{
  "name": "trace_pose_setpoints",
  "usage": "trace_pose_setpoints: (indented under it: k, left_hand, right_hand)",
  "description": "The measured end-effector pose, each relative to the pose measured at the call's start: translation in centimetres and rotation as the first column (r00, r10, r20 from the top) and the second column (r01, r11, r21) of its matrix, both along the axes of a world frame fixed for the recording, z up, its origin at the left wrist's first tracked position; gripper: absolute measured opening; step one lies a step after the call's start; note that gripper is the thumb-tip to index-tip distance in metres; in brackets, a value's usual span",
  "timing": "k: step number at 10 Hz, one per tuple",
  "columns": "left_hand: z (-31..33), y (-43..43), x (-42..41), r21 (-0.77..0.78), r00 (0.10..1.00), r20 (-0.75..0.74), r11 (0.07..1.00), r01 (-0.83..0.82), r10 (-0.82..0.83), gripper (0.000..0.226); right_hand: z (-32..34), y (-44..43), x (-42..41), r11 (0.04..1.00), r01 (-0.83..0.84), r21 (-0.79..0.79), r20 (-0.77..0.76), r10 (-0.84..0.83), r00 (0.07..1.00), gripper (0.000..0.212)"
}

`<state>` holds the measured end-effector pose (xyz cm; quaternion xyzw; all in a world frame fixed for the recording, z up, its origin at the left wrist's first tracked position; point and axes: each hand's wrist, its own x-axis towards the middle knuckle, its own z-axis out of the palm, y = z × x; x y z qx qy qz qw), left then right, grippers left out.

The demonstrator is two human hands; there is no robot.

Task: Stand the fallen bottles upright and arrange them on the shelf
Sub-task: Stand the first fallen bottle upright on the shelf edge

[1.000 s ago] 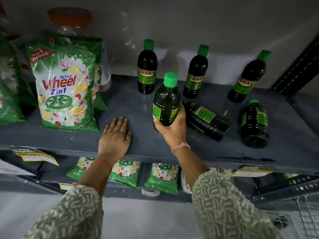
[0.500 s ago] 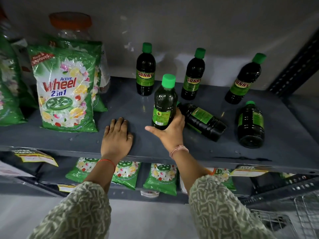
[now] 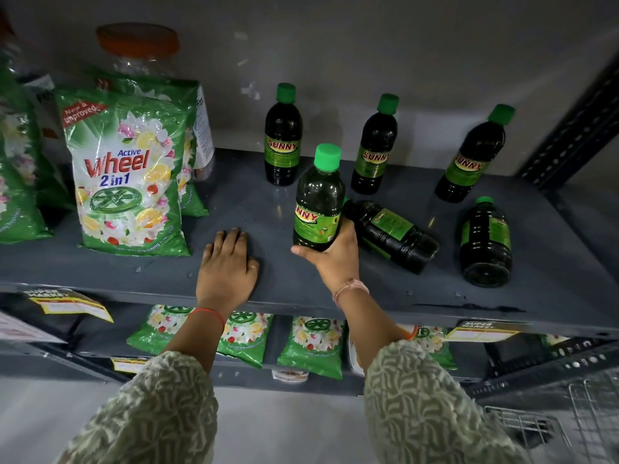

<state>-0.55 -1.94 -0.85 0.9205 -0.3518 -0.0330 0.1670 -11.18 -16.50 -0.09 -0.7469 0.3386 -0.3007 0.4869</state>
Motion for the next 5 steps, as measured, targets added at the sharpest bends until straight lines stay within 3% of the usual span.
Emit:
trace_pose_setpoints:
  k: [1, 2, 3, 4, 5]
  left_hand:
    - [0.0, 0.0, 0.0, 0.006, 1.0, 0.008, 1.0, 0.002, -0.002, 0.052]
    - [0.0, -0.1, 0.1, 0.013, 1.0, 0.0, 1.0, -0.002, 0.002, 0.053]
    - [-0.1, -0.1, 0.2, 0.017, 1.0, 0.003, 1.0, 0.0, 0.0, 0.053]
    - [-0.2, -0.1, 0.2, 0.019, 1.0, 0.01, 1.0, 0.0, 0.0, 0.053]
    - [-0.2, -0.2, 0.2, 0.013, 1.0, 0.007, 1.0, -0.004, 0.004, 0.053]
  right_hand:
    - [0.1, -1.4, -0.7, 0.987, -0.138, 0.085, -0.027, 0.141, 0.99, 0.063]
    - [0.1, -2.6, -1.0, 0.954, -0.256, 0.157, -0.063, 0.268, 0.961, 0.064]
    - [-0.1, -2.8, -1.1, 0.931, -0.299, 0.208, -0.034, 0.312, 0.949, 0.08]
    - [0.0, -2.2, -0.9, 0.962, -0.204, 0.179, 0.008, 0.206, 0.979, 0.094]
    - [-0.1, -1.4, -0.5, 0.99, -0.114, 0.081, -0.019, 0.116, 0.993, 0.079]
